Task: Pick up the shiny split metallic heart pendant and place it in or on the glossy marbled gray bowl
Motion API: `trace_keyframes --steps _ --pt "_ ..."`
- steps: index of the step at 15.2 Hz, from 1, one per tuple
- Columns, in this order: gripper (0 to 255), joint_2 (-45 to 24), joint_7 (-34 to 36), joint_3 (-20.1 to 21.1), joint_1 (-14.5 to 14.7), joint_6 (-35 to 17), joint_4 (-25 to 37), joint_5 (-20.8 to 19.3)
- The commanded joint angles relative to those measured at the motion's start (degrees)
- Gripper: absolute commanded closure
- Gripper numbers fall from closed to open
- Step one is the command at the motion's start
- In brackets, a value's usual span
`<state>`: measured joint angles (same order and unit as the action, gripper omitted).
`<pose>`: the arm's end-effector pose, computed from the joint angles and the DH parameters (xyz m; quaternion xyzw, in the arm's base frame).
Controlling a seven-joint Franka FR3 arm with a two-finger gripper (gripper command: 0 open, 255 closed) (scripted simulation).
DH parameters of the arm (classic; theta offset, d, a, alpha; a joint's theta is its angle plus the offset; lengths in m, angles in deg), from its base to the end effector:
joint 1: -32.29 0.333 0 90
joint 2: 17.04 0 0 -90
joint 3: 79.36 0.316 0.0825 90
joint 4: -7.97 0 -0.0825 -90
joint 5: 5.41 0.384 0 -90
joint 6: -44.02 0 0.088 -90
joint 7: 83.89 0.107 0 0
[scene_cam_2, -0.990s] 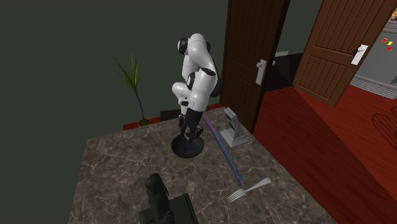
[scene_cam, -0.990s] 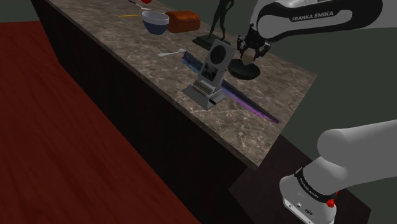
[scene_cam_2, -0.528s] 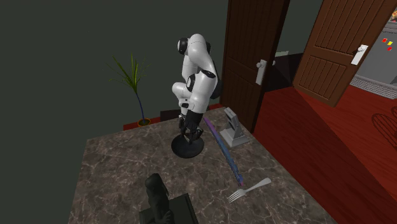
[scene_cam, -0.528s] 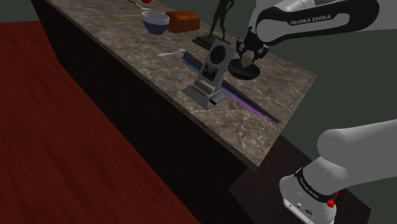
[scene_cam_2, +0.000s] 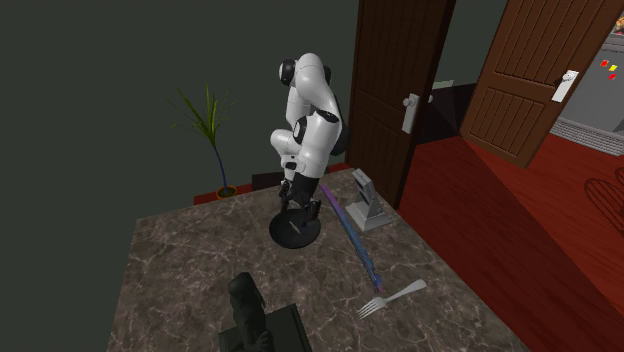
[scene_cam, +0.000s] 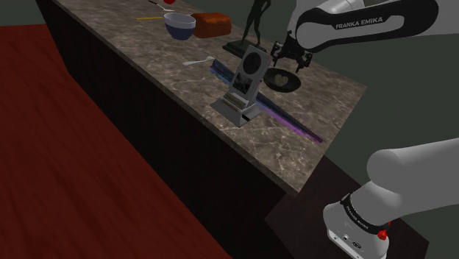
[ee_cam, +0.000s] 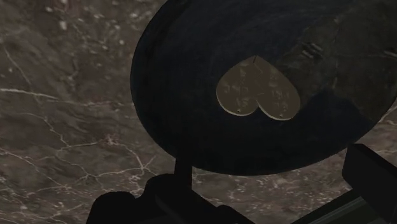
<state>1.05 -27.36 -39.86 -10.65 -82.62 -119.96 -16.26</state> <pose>0.4977 -0.0162 0.4941 0.8693 -0.4481 0.1738 0.1153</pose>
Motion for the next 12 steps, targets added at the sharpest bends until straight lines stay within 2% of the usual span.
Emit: trace_keyframes --steps 1,4,12 --pt "0 1.1 -0.6 -0.3 0.5 1.8 0.9 0.9" --pt "0 3.7 -2.0 -1.1 1.8 6.9 3.8 3.0" --pt "0 3.7 -2.0 -1.1 1.8 6.9 3.8 3.0"
